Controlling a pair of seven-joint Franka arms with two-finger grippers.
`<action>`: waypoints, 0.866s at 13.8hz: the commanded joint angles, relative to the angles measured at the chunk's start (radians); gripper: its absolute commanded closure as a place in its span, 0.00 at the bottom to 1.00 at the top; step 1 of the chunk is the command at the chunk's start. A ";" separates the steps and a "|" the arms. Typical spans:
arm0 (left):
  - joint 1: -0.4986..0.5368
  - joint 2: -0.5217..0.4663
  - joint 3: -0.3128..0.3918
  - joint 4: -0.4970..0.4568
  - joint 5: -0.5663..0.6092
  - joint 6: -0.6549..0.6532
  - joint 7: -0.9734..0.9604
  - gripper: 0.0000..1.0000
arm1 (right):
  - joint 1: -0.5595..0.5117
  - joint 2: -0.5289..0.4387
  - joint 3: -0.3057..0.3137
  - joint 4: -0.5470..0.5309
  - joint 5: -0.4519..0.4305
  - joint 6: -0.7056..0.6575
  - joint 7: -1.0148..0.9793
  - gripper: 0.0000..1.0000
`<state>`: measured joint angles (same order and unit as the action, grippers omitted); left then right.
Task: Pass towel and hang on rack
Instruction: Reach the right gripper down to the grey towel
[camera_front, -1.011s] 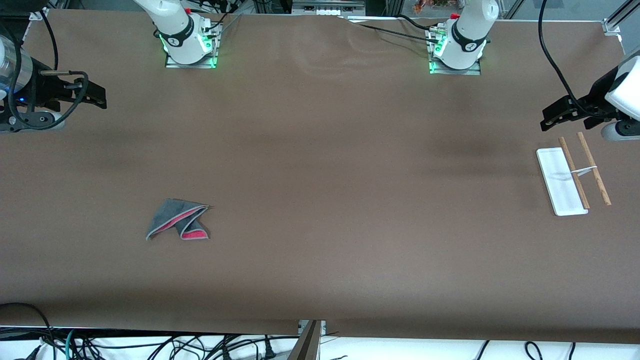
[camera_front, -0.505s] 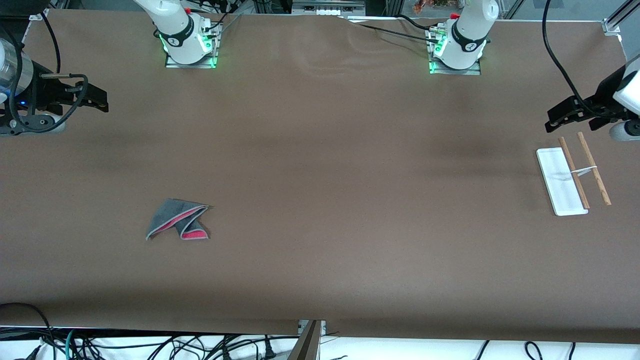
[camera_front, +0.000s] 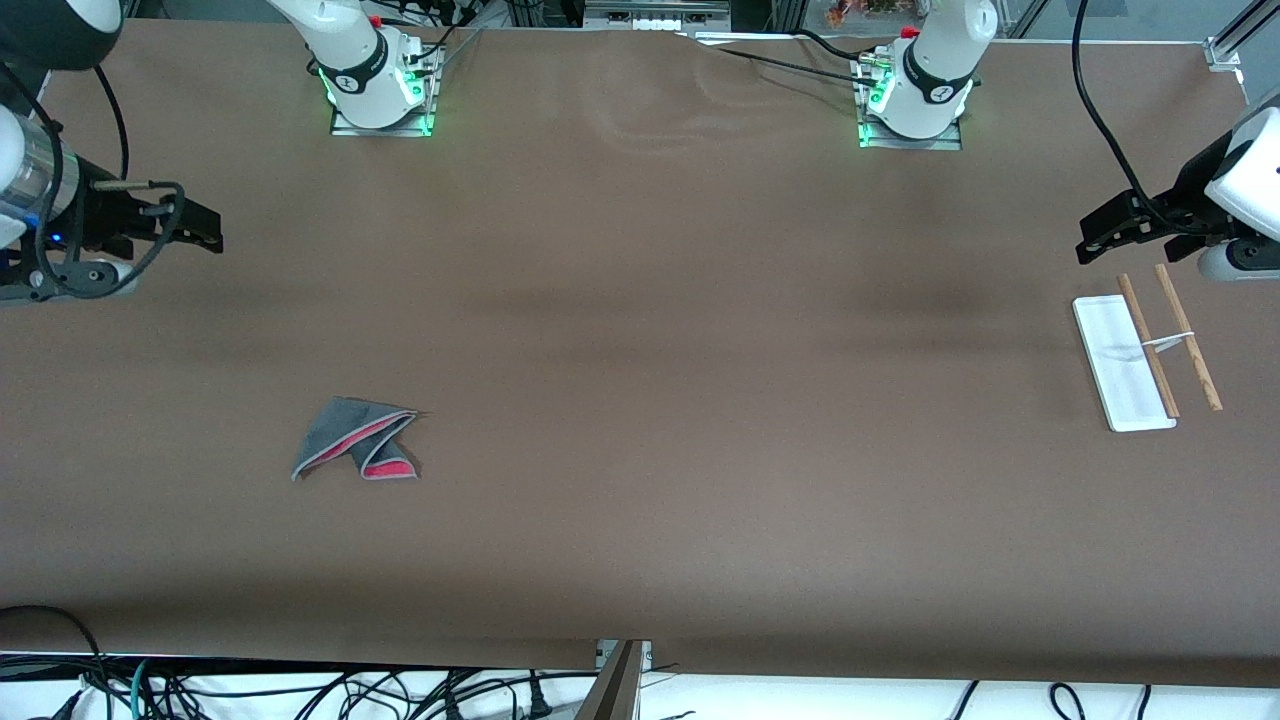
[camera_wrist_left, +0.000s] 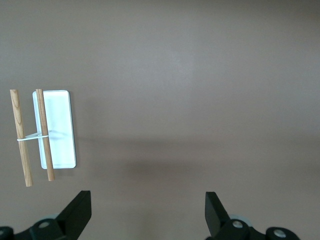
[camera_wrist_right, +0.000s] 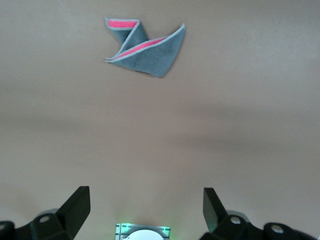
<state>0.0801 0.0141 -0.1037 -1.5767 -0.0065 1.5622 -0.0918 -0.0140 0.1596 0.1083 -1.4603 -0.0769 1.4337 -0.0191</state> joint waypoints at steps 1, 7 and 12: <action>0.010 0.017 -0.002 0.034 0.002 -0.016 0.001 0.00 | -0.009 0.003 0.008 -0.072 -0.044 0.072 0.011 0.00; 0.017 0.023 0.007 0.034 0.000 -0.013 0.058 0.00 | -0.029 0.116 0.007 -0.248 -0.049 0.406 0.018 0.00; 0.017 0.023 0.007 0.034 0.000 -0.013 0.058 0.00 | -0.026 0.267 0.007 -0.262 -0.073 0.675 0.014 0.00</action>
<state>0.0922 0.0219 -0.0949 -1.5749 -0.0064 1.5626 -0.0549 -0.0331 0.3940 0.1055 -1.7263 -0.1205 2.0363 -0.0072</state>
